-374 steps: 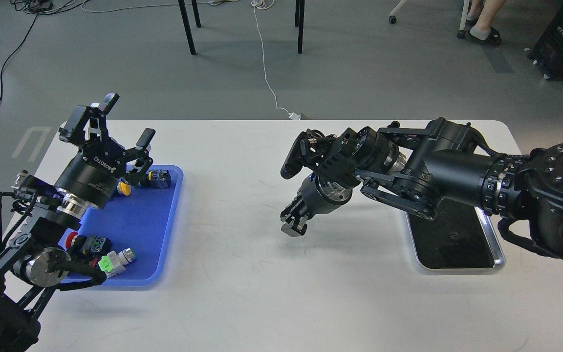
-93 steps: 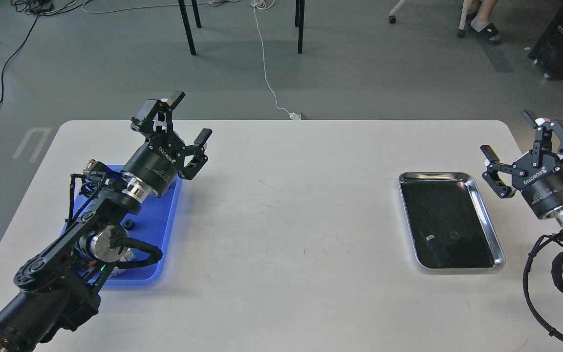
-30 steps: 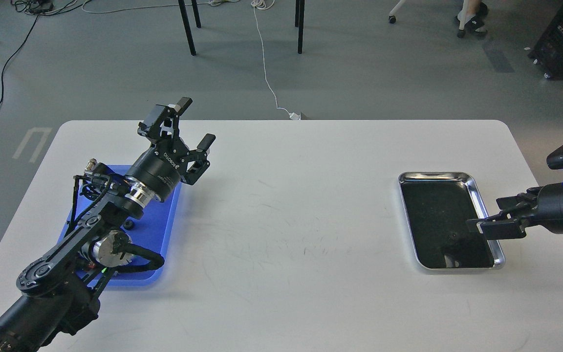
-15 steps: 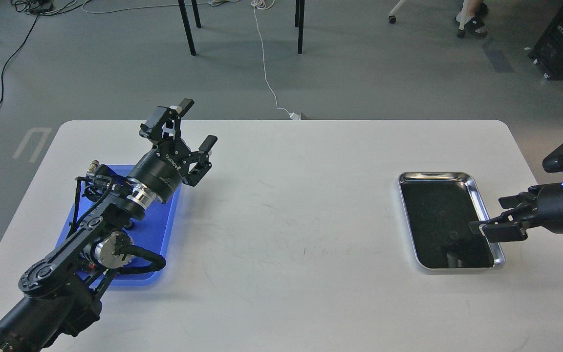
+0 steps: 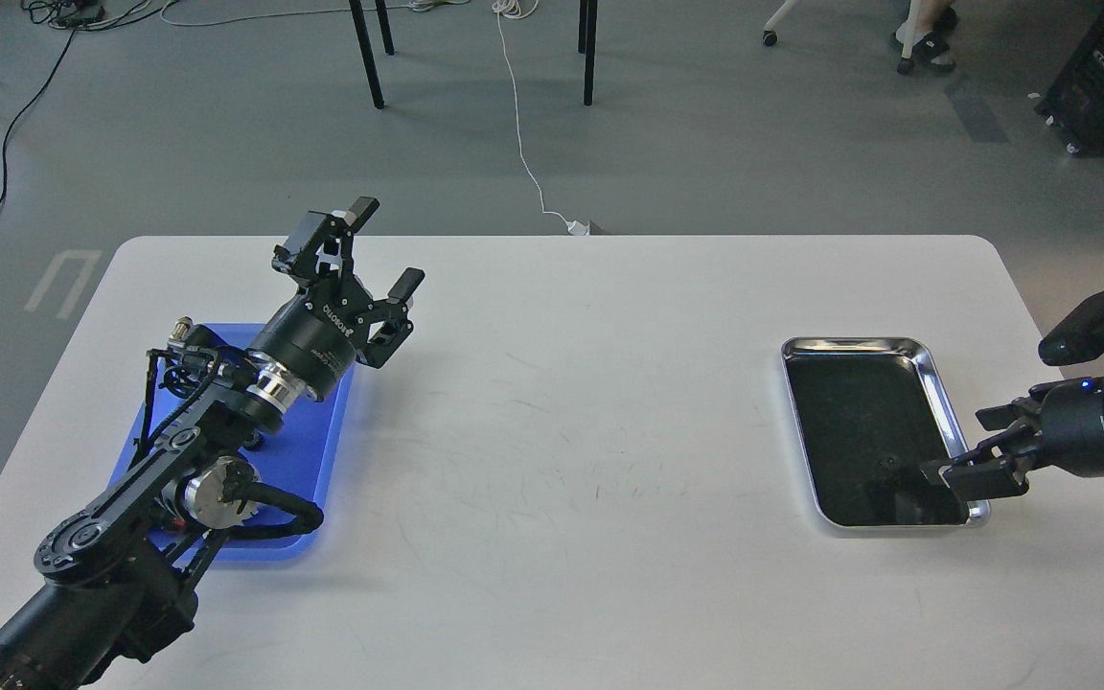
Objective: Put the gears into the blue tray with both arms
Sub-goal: 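Grasp a second small black gear with the right gripper, then carry the second gear with the right gripper toward the table center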
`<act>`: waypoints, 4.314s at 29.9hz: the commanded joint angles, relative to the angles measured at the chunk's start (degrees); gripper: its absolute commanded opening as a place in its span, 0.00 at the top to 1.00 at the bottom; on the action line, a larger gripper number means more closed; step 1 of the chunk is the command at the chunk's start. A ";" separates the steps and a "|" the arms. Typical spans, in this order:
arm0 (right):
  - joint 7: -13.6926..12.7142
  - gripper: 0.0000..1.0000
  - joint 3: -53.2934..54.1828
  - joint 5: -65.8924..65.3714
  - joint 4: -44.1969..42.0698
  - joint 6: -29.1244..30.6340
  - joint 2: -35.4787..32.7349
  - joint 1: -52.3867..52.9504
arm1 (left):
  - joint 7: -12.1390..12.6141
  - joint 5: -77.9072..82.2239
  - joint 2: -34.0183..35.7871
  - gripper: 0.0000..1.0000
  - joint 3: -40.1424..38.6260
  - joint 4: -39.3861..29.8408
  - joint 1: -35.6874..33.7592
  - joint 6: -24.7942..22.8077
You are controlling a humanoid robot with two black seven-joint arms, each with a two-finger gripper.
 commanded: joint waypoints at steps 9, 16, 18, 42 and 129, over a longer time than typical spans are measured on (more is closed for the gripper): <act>0.00 0.03 -6.23 -4.54 -2.41 0.00 4.95 4.91 | 0.09 0.00 0.12 0.02 0.01 0.01 0.05 -0.07; 0.00 0.06 -12.39 -4.10 -7.06 0.00 10.40 10.02 | 0.09 0.00 0.30 0.02 -0.25 0.01 0.05 -0.07; 0.00 0.08 -13.10 -4.10 -8.30 0.00 11.99 10.11 | 0.09 0.00 0.30 0.02 -0.25 0.01 0.05 -0.07; 0.00 0.37 -14.59 -4.10 -13.05 0.00 16.21 9.58 | 0.09 -0.09 0.38 0.02 -0.60 0.01 1.19 -0.07; 0.00 0.86 -19.60 7.23 -26.84 0.00 54.61 21.45 | 0.18 -0.27 2.93 0.02 -1.57 -0.79 1.63 0.02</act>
